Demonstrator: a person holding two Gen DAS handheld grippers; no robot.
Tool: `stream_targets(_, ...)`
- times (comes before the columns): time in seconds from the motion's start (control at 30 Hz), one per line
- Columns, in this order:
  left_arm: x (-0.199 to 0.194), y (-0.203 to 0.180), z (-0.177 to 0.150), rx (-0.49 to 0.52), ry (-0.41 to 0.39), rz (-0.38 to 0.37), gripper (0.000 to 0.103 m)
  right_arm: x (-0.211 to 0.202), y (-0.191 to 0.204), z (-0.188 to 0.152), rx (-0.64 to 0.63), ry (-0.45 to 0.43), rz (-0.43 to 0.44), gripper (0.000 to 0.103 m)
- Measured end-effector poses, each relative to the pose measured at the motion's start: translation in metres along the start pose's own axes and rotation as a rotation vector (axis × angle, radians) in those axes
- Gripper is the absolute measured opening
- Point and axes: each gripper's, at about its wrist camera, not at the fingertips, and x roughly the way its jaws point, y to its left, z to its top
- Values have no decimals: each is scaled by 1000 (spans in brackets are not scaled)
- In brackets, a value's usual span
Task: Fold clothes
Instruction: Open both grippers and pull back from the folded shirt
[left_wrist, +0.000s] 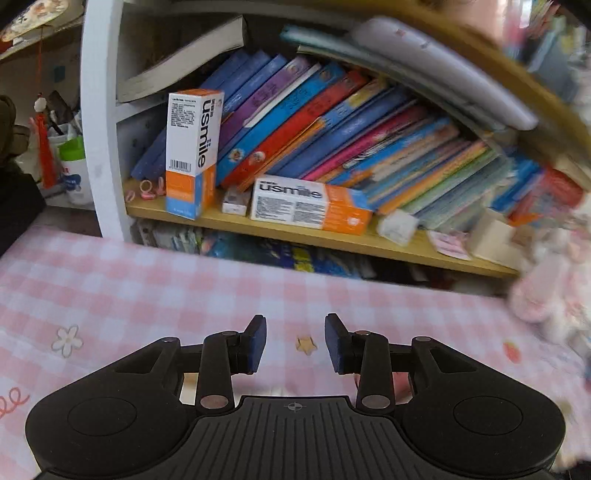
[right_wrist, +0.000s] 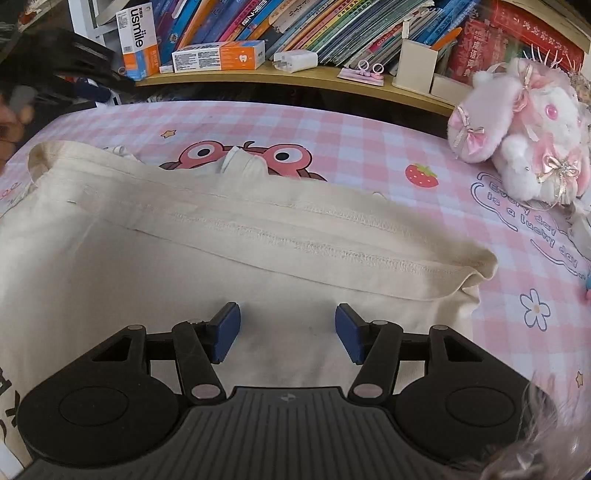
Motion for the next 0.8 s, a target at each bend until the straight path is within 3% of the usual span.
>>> stream_targets(0.07,-17,1,-27,60,28,-18,35,0,1,0,5,-4,-6,55)
stream_targets(0.2,-52,2,-97,160,80,18,35,1,9,4,-23,-25,-39,55)
stream_targets(0.3,-77,5,-139,153,92,51,36,4,17,9,-34,-42,-28,54)
stream_targets(0.37,-92,8,-157,118,54,51,37,5,26,12,-44,-56,-48,49)
stream_targets(0.47,-101,7,-166,120,37,53,38,12,34,15,-19,-69,-91,45)
stream_targets(0.57,-106,5,-169,138,37,57,38,22,33,28,13,-87,-115,52)
stream_targets(0.63,-108,6,-169,136,43,51,39,33,28,47,18,-109,-129,52)
stream_targets(0.77,-112,6,-175,150,38,40,40,39,5,102,66,-230,-240,52)
stream_targets(0.8,-113,6,-176,153,35,38,40,33,0,110,77,-238,-227,53)
